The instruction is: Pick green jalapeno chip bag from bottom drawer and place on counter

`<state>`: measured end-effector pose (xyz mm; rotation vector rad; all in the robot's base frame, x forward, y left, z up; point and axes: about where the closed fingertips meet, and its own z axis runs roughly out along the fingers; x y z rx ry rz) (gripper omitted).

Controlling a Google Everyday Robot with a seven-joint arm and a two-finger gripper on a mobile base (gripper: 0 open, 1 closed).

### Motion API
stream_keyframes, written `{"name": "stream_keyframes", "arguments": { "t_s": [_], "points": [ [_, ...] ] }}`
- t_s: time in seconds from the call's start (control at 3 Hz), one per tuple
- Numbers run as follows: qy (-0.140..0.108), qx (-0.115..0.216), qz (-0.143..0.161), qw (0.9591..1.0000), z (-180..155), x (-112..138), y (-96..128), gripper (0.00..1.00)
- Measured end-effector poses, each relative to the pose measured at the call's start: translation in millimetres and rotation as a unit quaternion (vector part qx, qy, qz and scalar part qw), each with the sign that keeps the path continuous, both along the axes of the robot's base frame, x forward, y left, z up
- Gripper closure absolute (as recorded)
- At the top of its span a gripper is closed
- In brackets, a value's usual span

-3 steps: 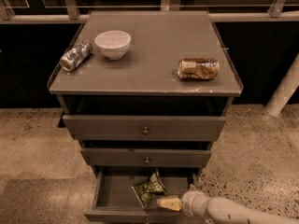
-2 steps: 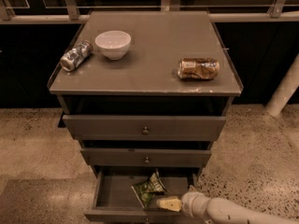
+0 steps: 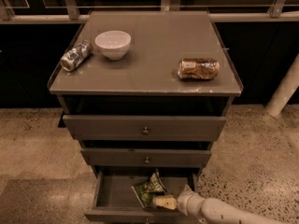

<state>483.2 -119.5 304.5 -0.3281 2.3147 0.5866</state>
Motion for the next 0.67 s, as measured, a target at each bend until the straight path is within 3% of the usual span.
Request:
{"name": "stream_keyframes", "arguments": {
  "t_s": [0.33, 0.67],
  "points": [
    [-0.009, 0.037, 0.023, 0.999, -68.5, 38.6, 59.0, 0.0],
    [-0.009, 0.037, 0.023, 0.999, -68.7, 38.6, 59.2, 0.0]
  ]
}}
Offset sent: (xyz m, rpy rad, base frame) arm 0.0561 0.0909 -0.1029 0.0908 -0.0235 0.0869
